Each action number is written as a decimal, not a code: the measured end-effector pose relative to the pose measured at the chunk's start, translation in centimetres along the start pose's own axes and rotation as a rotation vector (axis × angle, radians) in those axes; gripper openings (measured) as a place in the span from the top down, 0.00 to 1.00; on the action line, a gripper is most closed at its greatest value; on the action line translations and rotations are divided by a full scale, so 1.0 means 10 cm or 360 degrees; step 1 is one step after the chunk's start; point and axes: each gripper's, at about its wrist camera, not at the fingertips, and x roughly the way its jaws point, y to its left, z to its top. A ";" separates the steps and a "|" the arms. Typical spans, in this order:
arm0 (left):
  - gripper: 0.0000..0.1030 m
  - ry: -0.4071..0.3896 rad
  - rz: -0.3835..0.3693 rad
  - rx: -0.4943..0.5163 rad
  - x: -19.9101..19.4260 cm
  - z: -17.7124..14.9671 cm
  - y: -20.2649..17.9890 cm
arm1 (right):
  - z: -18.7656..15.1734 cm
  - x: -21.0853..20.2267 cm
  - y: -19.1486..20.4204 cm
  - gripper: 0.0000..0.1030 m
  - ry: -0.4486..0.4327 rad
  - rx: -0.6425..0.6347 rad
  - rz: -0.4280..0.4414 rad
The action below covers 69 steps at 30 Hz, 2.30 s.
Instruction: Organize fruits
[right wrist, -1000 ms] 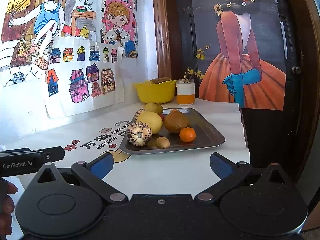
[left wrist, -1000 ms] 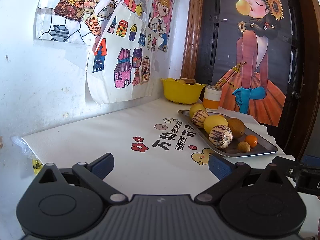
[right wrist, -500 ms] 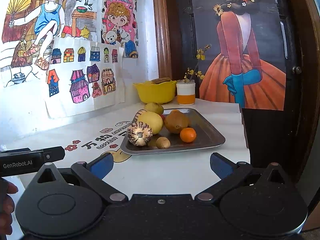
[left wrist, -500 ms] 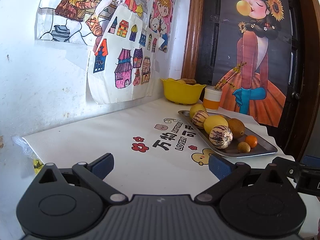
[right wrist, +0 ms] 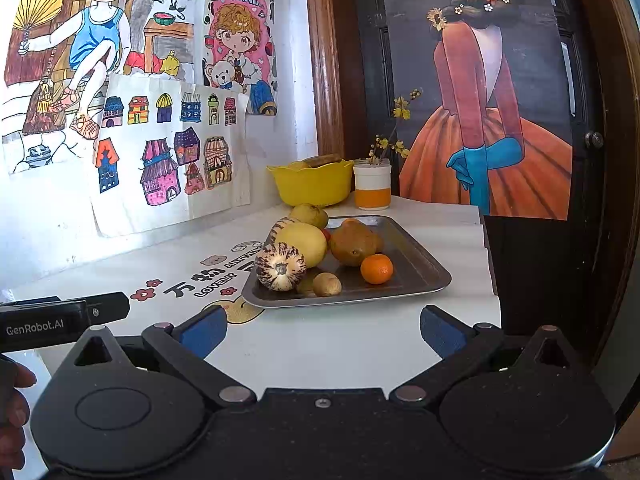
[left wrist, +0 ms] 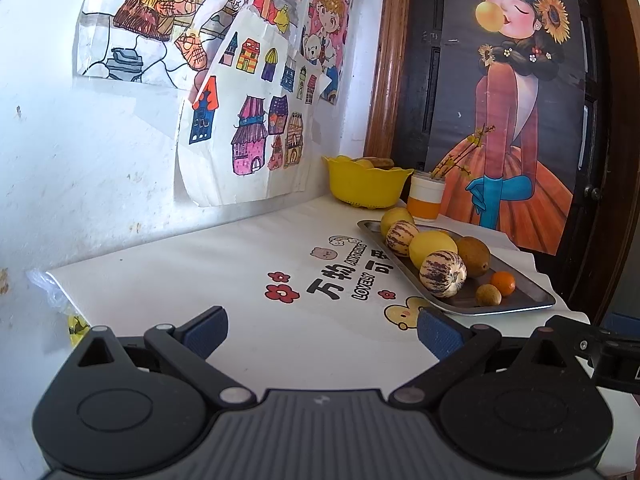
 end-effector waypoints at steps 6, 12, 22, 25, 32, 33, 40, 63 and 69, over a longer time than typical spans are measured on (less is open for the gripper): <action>0.00 0.0002 0.0003 -0.0001 0.00 0.00 0.00 | 0.00 0.00 0.00 0.01 -0.0002 0.0000 -0.0001; 0.00 0.0003 0.0002 -0.0002 -0.01 0.00 0.00 | 0.00 0.00 0.00 0.01 0.0000 0.0000 0.0000; 0.00 0.0003 0.0002 -0.0003 -0.01 0.00 0.00 | 0.00 -0.01 0.01 0.01 -0.0001 -0.0001 0.0000; 0.00 0.0002 0.0002 -0.0004 -0.01 0.00 0.00 | 0.00 -0.01 0.01 0.01 -0.0002 -0.0001 0.0000; 0.00 0.0004 0.0001 -0.0003 0.00 0.00 0.00 | 0.00 -0.01 0.01 0.01 0.0000 0.0001 0.0000; 0.00 0.0006 0.0000 -0.0002 -0.01 0.00 0.00 | 0.00 -0.01 0.01 0.01 0.0002 0.0001 0.0002; 0.00 0.0045 0.0020 0.0070 -0.06 0.08 -0.08 | 0.11 0.05 0.03 0.01 0.0078 -0.0041 0.0026; 0.00 0.0161 0.0002 0.0130 0.01 0.28 -0.09 | 0.31 0.10 -0.04 0.01 0.0125 -0.0032 0.0004; 0.00 0.0166 -0.0001 0.0132 0.03 0.30 -0.09 | 0.33 0.12 -0.04 0.01 0.0151 -0.0041 0.0036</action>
